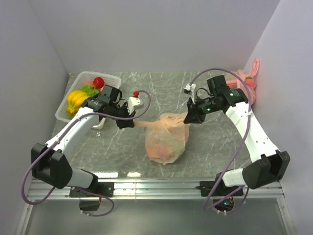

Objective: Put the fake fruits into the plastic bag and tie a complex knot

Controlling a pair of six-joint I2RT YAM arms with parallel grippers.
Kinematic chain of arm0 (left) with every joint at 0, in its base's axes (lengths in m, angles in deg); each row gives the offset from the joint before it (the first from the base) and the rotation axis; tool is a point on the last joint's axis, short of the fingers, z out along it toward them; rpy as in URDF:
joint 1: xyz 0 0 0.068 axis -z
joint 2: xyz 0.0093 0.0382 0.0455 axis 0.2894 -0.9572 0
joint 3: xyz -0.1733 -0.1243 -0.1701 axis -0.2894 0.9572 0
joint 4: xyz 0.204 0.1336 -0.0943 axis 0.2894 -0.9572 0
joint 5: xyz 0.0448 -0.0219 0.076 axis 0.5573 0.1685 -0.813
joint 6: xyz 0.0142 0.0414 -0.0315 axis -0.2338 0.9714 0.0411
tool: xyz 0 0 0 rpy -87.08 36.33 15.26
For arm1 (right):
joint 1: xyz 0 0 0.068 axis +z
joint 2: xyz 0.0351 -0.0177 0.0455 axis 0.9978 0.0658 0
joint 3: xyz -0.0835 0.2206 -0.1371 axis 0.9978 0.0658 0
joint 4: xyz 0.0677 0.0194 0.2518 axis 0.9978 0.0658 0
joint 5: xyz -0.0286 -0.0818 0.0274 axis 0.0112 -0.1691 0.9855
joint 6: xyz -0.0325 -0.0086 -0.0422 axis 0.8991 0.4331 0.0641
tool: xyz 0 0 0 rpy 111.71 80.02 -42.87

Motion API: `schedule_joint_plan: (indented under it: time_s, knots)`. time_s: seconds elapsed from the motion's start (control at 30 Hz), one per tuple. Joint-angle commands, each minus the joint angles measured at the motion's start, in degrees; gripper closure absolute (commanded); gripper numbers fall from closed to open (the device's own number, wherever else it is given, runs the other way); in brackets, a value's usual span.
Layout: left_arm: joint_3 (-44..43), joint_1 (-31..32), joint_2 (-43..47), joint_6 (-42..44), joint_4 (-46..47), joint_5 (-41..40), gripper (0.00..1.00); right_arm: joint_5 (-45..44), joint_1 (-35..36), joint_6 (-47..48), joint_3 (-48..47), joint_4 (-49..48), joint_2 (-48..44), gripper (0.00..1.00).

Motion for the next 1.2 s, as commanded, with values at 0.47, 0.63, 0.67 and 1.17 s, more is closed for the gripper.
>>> schedule_joint_plan:
  time_s: [0.47,0.63,0.67,1.17]
  knots:
    - [-3.93,1.16,-2.84,-0.21,-1.39,2.22,0.99,-7.61,5.30,-4.94,-1.75,-1.53,4.02,0.71]
    - [-3.50,1.16,-2.49,-0.39,-0.86,1.95,1.00,-8.82,5.39,-2.03,-2.20,3.22,4.90,0.96]
    - [-3.41,1.16,-2.49,-0.22,-0.95,1.87,0.99,-9.10,5.30,-1.42,-2.20,3.83,4.90,0.86]
    - [-2.79,2.04,-2.32,-0.48,-0.16,1.78,1.00,-10.06,10.75,-0.89,-1.58,6.83,6.22,0.48]
